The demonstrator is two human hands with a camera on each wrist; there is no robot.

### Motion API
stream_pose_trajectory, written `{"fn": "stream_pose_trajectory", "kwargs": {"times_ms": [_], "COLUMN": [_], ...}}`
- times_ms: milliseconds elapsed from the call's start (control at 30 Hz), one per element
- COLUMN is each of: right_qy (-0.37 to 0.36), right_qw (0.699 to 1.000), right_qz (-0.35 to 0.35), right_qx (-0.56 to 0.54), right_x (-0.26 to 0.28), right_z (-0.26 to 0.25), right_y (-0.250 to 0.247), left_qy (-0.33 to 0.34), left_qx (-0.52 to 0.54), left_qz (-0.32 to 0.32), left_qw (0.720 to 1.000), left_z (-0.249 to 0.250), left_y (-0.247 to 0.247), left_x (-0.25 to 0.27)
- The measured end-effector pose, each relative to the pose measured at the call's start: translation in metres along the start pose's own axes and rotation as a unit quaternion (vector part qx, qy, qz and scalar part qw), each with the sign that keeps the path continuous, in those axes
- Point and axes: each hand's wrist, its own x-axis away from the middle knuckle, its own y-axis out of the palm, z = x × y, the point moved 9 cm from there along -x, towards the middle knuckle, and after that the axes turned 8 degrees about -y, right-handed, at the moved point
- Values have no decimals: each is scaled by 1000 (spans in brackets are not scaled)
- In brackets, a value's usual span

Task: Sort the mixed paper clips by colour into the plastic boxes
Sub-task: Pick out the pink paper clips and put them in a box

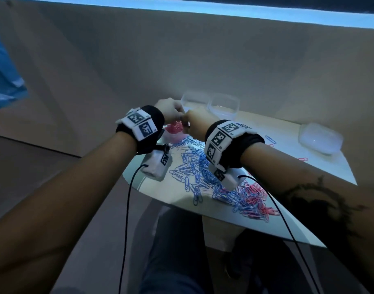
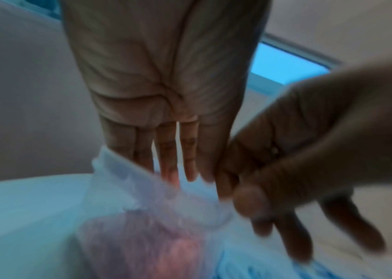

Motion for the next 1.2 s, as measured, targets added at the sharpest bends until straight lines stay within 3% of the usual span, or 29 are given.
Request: {"fn": "stream_pose_trajectory", "kwargs": {"times_ms": [100, 200, 267, 333, 400, 533, 633, 767, 1000, 1067, 1133, 1200], "right_qy": [-11, -7, -3, 5, 24, 82, 125, 157, 159, 156, 152, 142], "right_qw": [1000, 1000, 999, 997, 992, 981, 978, 975, 979, 980, 983, 987], "right_qz": [-2, 7, 3, 4, 39, 123, 107, 84, 2, 0, 11, 18], "right_qx": [17, -7, -37, -77, -114, -122, -127, -136, -128, -119, -104, -77], "right_x": [0, -2, -3, -2, 4, 36, 63, 84, 95, 100, 107, 116], "right_z": [-1, 1, 1, 3, 15, 59, 91, 112, 117, 120, 124, 127], "right_y": [-1, -3, 0, -2, -17, -60, -60, -40, -12, -11, -12, -13], "left_qy": [0, -18, -72, -121, -127, -104, -121, -159, -155, -138, -79, -17], "left_qx": [59, 158, 119, 99, 108, 112, 89, 77, 156, 132, 48, 18], "left_qz": [-18, 91, 127, 94, 84, 186, 207, 170, 88, 155, 242, 221], "left_qw": [998, 983, 982, 983, 983, 971, 967, 969, 972, 969, 966, 975], "left_z": [-8, -31, -48, -58, -61, -67, -75, -80, -71, -74, -62, -37], "left_y": [-13, -38, -37, -24, -20, -49, -62, -47, -31, -52, -68, -48], "left_x": [1, 6, 5, 3, -3, -7, -11, -22, -2, 10, 26, 44]}}
